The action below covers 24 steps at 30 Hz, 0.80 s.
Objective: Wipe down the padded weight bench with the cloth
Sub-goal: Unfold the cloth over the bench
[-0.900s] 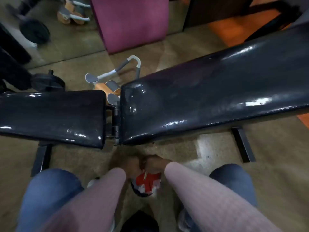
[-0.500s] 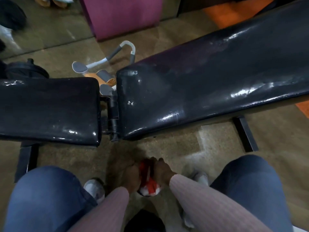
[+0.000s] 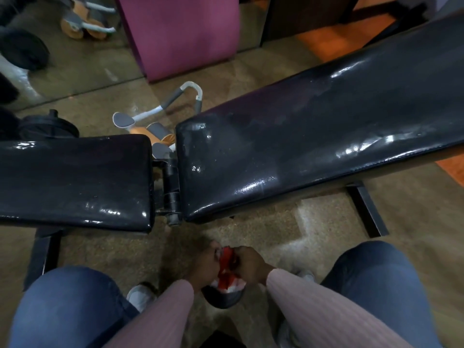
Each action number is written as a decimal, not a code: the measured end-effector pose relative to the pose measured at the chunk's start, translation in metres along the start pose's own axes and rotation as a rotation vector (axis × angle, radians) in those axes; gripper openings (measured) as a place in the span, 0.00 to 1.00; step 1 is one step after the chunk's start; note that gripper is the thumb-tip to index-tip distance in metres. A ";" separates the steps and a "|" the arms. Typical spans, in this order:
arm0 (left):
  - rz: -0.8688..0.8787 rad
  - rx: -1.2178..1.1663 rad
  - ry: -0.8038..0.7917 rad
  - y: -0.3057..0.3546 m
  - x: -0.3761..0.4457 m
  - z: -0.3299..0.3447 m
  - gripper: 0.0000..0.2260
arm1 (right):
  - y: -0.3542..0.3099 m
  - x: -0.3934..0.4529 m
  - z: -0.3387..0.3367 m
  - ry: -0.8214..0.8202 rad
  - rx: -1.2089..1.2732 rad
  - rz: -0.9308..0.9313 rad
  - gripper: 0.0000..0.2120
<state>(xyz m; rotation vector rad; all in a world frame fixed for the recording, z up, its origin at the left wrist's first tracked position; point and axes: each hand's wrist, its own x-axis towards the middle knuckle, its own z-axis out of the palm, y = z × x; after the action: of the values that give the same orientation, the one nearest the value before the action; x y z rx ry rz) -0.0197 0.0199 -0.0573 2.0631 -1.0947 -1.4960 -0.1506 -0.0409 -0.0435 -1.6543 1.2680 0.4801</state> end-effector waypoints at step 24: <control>0.803 -0.039 0.335 0.292 -0.085 -0.071 0.16 | -0.074 -0.217 -0.248 0.681 0.135 -0.537 0.14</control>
<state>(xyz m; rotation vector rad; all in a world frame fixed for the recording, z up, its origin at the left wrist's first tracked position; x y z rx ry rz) -0.0754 -0.1099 0.2206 1.4709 -1.4757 -0.7380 -0.2246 -0.1417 0.2700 -2.0185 1.2004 -0.5274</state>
